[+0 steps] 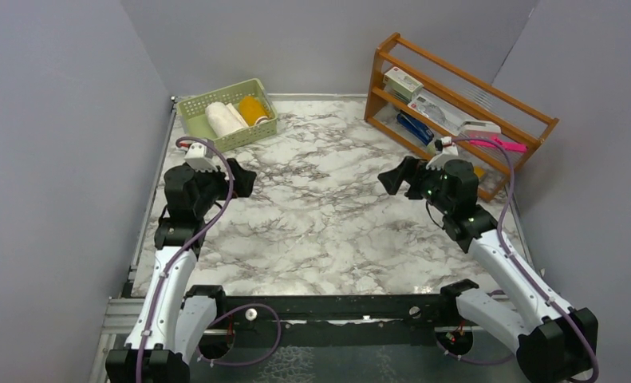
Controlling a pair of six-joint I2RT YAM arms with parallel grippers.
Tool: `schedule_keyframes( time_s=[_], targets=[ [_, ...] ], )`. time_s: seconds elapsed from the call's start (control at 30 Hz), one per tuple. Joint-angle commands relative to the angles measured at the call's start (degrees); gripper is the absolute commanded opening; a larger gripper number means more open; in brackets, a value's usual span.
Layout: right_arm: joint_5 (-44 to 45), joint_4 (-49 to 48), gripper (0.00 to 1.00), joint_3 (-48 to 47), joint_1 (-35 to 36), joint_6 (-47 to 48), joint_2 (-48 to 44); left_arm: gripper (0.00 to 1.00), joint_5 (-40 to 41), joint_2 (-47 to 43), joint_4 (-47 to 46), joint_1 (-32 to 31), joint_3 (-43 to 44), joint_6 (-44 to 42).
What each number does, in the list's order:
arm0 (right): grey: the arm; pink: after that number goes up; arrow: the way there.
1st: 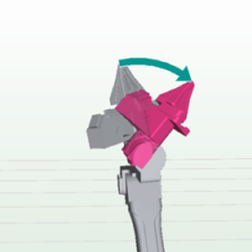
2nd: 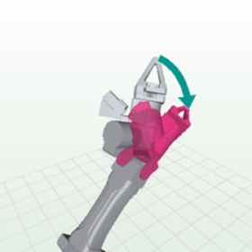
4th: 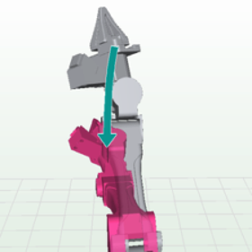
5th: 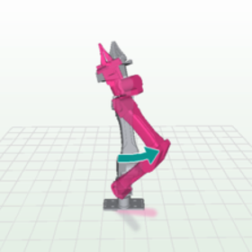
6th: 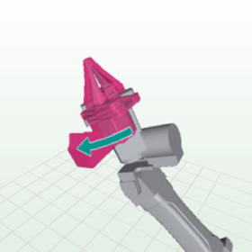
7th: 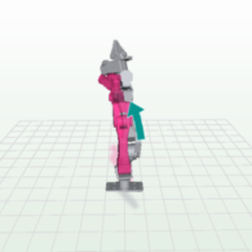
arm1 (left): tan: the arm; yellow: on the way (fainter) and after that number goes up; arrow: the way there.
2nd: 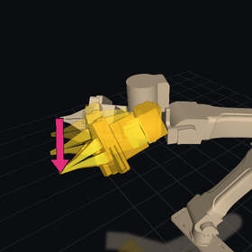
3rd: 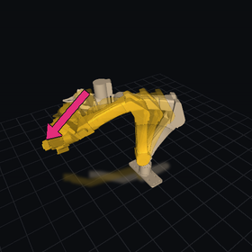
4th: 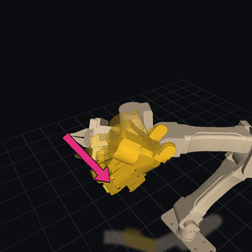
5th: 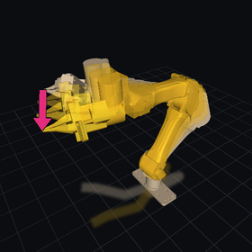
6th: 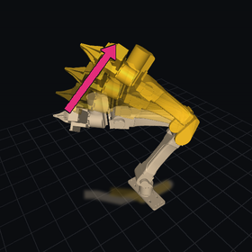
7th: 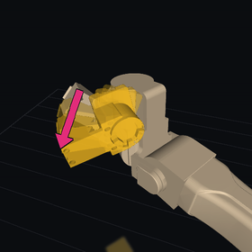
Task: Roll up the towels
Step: Reset both arms
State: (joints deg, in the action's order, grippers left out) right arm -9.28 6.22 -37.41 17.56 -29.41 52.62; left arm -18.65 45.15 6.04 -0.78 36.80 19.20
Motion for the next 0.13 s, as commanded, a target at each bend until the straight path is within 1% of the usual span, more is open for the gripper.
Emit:
schedule_keyframes(
  time_s=[0.0,0.1],
  targets=[
    [2.18,-0.23,1.00,0.35,0.10,1.83,0.05,0.99,-0.81,0.87,-1.90,-0.09,0.84,0.32],
    [2.77,-0.95,1.00,0.50,0.10,2.28,-0.46,0.99,-0.81,1.35,-1.90,-0.12,1.09,0.32]
  ],
)
